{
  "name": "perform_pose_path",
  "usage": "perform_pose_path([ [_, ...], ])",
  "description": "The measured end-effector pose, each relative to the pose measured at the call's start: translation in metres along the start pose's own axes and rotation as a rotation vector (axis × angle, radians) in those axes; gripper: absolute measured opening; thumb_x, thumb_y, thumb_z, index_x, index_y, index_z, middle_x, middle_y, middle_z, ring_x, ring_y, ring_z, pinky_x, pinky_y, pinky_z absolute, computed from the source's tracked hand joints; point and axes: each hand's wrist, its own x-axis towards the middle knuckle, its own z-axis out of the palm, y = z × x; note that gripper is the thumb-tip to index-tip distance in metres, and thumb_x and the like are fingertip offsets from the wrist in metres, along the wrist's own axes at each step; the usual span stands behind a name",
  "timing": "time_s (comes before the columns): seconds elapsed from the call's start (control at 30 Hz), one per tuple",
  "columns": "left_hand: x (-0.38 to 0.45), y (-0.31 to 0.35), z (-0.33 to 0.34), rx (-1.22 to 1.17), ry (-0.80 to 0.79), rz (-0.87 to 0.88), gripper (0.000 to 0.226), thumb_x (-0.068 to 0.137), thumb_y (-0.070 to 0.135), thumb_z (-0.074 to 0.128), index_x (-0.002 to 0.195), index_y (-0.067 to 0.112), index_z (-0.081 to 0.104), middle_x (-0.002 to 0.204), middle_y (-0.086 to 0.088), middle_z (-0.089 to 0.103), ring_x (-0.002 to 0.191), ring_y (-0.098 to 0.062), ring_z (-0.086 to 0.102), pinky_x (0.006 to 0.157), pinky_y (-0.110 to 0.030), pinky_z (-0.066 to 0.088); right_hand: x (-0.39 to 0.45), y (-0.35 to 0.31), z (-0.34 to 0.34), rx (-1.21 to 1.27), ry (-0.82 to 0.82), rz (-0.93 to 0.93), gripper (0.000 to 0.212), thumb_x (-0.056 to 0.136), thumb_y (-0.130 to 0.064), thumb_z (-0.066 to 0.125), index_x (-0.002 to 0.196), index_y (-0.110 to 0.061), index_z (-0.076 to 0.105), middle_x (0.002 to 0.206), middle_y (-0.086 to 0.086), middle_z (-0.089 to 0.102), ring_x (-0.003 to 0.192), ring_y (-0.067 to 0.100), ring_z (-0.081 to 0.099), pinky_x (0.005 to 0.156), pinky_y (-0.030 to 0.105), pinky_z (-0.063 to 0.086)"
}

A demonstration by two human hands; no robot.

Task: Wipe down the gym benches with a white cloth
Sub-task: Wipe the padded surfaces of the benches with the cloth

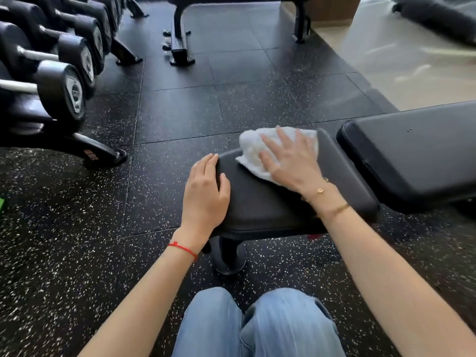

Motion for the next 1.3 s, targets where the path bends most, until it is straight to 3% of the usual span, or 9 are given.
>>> perform_pose_path([
  [0.17,-0.002,-0.002,0.0,-0.005,0.006,-0.002,0.049,0.098,0.018,0.045,0.145,0.005,0.041,0.15,-0.008,0.042,0.142,-0.021,0.032,0.121,-0.036,0.024,-0.071,0.015,0.01,-0.004,0.054,-0.214,0.057,0.094,-0.063,0.016,0.149,-0.051,0.02,0.163,-0.002,0.019,0.148,0.033,0.009,0.122,0.052,0.003],
  [0.4,-0.002,0.0,0.0,0.018,0.006,0.003,0.049,0.098,0.016,0.045,0.145,0.004,0.04,0.151,-0.01,0.041,0.142,-0.023,0.032,0.122,-0.034,0.019,-0.016,0.029,-0.002,-0.115,0.036,0.068,0.052,0.101,-0.052,0.03,0.152,-0.045,0.021,0.163,0.001,0.015,0.146,0.038,0.012,0.12,0.055,0.002],
  [0.6,-0.003,0.001,-0.001,0.027,-0.007,-0.001,0.049,0.099,0.017,0.041,0.147,0.005,0.038,0.153,-0.009,0.039,0.143,-0.021,0.03,0.122,-0.033,0.019,-0.1,0.02,0.011,-0.075,0.076,-0.24,0.055,0.098,-0.058,0.018,0.152,-0.045,0.023,0.163,0.0,0.02,0.149,0.035,0.012,0.122,0.053,0.003],
  [0.73,-0.004,0.003,-0.001,0.057,-0.008,0.006,0.05,0.099,0.018,0.042,0.147,0.004,0.038,0.153,-0.011,0.039,0.144,-0.024,0.031,0.122,-0.037,0.019,-0.093,0.05,-0.001,-0.138,0.06,-0.094,0.063,0.095,-0.06,0.008,0.152,-0.042,0.025,0.162,0.002,0.022,0.148,0.033,0.017,0.121,0.051,0.009],
  [0.83,-0.006,0.006,-0.002,0.095,-0.001,0.02,0.048,0.099,0.016,0.043,0.145,0.003,0.041,0.152,-0.013,0.04,0.143,-0.027,0.032,0.121,-0.039,0.019,-0.051,0.033,-0.005,-0.048,0.044,0.077,0.054,0.099,-0.057,0.024,0.151,-0.044,0.025,0.163,-0.001,0.016,0.149,0.033,0.009,0.121,0.052,0.004],
  [0.9,-0.007,0.008,-0.002,0.1,0.007,0.039,0.045,0.098,0.013,0.043,0.142,0.002,0.045,0.149,-0.014,0.042,0.141,-0.028,0.033,0.121,-0.039,0.021,-0.048,0.009,0.002,-0.047,0.042,0.042,0.055,0.099,-0.058,0.031,0.151,-0.044,0.025,0.164,-0.002,0.013,0.149,0.034,0.006,0.121,0.052,0.001],
  [1.07,-0.011,0.007,-0.002,0.092,0.042,0.088,0.041,0.097,0.008,0.043,0.137,0.0,0.051,0.146,-0.015,0.046,0.143,-0.03,0.03,0.122,-0.04,0.022,-0.112,0.016,0.008,-0.072,0.062,-0.168,0.059,0.096,-0.065,0.015,0.152,-0.048,0.017,0.164,0.0,0.014,0.151,0.031,0.007,0.122,0.047,-0.003],
  [1.2,-0.009,0.008,0.002,0.072,0.039,0.095,0.041,0.098,0.01,0.044,0.137,0.002,0.051,0.147,-0.013,0.046,0.144,-0.027,0.029,0.122,-0.039,0.021,-0.088,0.069,-0.004,-0.194,0.036,0.001,0.062,0.095,-0.062,0.005,0.153,-0.042,0.017,0.164,0.003,0.014,0.15,0.03,0.011,0.122,0.052,0.007],
  [1.3,-0.009,0.009,0.006,0.075,0.042,0.1,0.041,0.098,0.009,0.044,0.138,0.002,0.051,0.146,-0.013,0.046,0.142,-0.028,0.032,0.122,-0.039,0.022,-0.026,0.07,-0.009,-0.128,0.037,0.117,0.057,0.097,-0.059,0.022,0.151,-0.041,0.024,0.162,0.0,0.018,0.148,0.034,0.015,0.121,0.05,0.009],
])
